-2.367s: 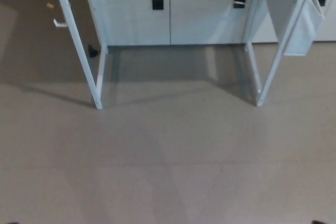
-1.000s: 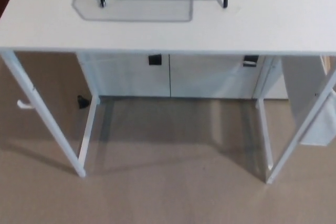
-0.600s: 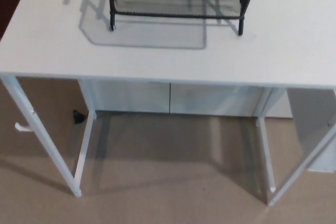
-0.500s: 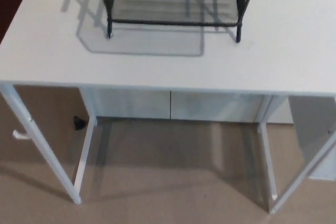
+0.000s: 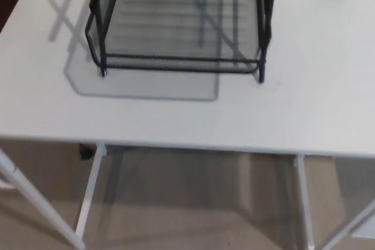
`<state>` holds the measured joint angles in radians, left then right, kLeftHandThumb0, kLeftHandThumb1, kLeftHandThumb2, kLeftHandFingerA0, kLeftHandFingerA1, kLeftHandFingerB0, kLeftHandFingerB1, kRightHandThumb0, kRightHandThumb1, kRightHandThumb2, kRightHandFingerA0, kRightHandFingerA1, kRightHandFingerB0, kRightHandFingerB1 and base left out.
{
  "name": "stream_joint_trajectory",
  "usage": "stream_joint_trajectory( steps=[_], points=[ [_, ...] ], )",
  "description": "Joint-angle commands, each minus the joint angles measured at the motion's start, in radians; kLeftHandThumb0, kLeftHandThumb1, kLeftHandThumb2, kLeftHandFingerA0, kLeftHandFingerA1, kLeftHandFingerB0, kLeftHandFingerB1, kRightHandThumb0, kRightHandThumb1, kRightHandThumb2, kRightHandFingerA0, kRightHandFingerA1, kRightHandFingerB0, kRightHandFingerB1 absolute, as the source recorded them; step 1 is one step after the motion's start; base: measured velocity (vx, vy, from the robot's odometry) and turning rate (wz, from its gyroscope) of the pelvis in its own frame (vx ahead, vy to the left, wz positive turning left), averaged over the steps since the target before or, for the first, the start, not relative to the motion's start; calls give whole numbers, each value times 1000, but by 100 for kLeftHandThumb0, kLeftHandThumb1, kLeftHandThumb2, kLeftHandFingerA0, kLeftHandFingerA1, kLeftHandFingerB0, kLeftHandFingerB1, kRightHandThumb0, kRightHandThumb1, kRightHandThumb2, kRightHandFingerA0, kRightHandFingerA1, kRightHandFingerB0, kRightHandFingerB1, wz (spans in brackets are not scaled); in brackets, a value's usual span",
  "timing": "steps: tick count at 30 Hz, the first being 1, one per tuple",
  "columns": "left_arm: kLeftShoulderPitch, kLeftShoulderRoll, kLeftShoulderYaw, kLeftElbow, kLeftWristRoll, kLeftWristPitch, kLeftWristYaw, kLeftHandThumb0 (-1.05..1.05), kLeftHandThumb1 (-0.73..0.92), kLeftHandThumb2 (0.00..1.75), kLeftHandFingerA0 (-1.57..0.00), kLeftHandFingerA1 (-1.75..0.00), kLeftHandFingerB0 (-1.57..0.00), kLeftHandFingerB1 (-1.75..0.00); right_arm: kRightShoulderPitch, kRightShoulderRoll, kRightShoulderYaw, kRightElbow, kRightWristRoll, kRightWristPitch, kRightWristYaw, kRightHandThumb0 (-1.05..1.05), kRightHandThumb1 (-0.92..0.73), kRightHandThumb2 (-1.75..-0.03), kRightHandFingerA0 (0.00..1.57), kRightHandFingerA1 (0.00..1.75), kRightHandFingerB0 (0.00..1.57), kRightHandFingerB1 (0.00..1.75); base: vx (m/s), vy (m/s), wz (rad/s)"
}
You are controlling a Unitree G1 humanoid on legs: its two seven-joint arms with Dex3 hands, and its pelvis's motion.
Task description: The robot walks towards a file tray kept in the middle of a desk and uses its right hand to grab a tray and pulls it out towards itself
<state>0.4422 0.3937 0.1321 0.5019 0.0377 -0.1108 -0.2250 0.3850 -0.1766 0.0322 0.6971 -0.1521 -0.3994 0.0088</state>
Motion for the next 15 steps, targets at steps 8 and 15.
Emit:
stream_joint_trajectory(
  steps=[8,15],
  points=[
    [-2,29,2,-22,8,2,-4,-51,49,85,-27,-51,-23,-48,-10,2,3,15,-2,-24,-9,-47,-76,-62,35,38,27,35,208,172,2],
    [15,38,-5,-55,22,19,2,-51,50,85,-29,-51,-23,-48,-10,4,5,15,-1,-20,-4,-47,-75,-62,36,39,27,35,126,-95,10]
  ],
)
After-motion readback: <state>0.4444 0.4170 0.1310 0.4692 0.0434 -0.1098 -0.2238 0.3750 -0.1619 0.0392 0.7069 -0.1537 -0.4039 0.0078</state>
